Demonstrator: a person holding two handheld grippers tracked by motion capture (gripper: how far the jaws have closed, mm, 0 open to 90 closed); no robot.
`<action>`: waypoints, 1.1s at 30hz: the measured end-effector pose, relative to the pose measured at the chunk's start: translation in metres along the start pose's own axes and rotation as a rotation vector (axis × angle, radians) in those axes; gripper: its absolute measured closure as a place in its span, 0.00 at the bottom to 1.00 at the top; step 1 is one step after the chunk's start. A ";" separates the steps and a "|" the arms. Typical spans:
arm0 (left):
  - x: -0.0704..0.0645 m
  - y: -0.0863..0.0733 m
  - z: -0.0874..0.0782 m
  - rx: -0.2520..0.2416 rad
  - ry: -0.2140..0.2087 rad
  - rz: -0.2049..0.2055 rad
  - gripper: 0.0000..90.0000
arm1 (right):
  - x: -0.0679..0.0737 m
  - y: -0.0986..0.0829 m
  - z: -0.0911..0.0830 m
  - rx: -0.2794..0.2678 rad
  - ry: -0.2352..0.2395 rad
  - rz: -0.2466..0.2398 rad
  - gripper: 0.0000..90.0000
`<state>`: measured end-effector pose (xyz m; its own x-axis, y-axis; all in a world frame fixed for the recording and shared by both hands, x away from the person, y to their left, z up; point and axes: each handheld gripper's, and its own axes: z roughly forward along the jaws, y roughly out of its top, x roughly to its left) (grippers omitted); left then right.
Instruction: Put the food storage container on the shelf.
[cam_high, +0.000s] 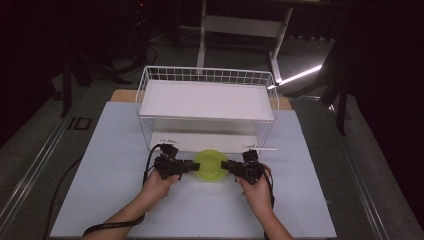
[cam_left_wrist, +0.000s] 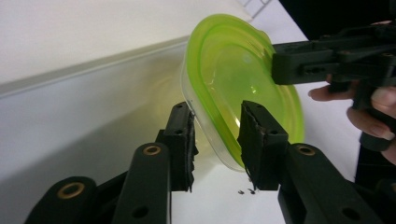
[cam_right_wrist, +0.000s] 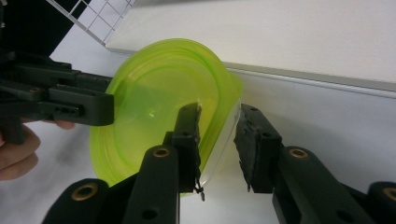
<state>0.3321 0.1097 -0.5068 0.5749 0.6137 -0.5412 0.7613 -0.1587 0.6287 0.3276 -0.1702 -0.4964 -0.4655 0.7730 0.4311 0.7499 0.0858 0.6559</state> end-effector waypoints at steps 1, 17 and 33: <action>-0.002 -0.001 0.000 -0.003 -0.001 -0.008 0.76 | 0.001 -0.001 -0.001 -0.007 -0.008 0.007 0.81; -0.014 -0.006 -0.022 -0.058 0.048 0.030 0.90 | 0.035 -0.002 -0.019 -0.095 -0.047 -0.083 0.89; -0.007 0.012 -0.024 -0.151 0.089 0.055 0.91 | 0.033 0.018 -0.006 -0.174 -0.083 -0.070 0.89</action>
<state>0.3299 0.1224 -0.4819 0.5808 0.6742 -0.4562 0.6714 -0.0800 0.7367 0.3229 -0.1466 -0.4664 -0.4680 0.8187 0.3328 0.6212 0.0370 0.7828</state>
